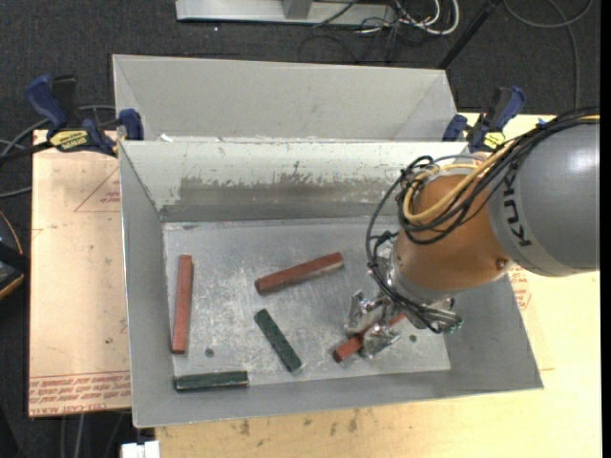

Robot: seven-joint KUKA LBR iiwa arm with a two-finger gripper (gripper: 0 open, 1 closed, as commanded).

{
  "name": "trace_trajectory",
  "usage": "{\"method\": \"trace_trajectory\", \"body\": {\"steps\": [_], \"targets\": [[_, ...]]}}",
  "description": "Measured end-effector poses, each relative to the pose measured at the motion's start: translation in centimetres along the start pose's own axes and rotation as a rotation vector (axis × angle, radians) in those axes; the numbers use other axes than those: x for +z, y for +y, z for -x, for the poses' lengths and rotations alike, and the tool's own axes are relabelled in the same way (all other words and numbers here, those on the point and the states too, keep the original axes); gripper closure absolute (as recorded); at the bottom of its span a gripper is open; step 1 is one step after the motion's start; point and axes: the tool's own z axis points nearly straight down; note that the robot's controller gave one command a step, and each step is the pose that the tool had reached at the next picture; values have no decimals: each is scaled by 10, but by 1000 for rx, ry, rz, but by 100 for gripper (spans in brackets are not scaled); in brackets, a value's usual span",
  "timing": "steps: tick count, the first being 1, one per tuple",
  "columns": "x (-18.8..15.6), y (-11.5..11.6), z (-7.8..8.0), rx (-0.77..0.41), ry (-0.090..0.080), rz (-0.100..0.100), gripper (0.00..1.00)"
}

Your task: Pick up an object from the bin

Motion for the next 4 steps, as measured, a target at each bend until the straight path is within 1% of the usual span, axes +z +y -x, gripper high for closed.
{"method": "trace_trajectory", "body": {"steps": [1, 2, 3, 4], "targets": [[0, 0, 0, -1, 0, 0, 100], [-32, -8, 9, 6, 16, 9, 100], [-56, -9, 5, 12, 13, 7, 100], [-142, -22, 12, -36, 13, 8, 100]]}}
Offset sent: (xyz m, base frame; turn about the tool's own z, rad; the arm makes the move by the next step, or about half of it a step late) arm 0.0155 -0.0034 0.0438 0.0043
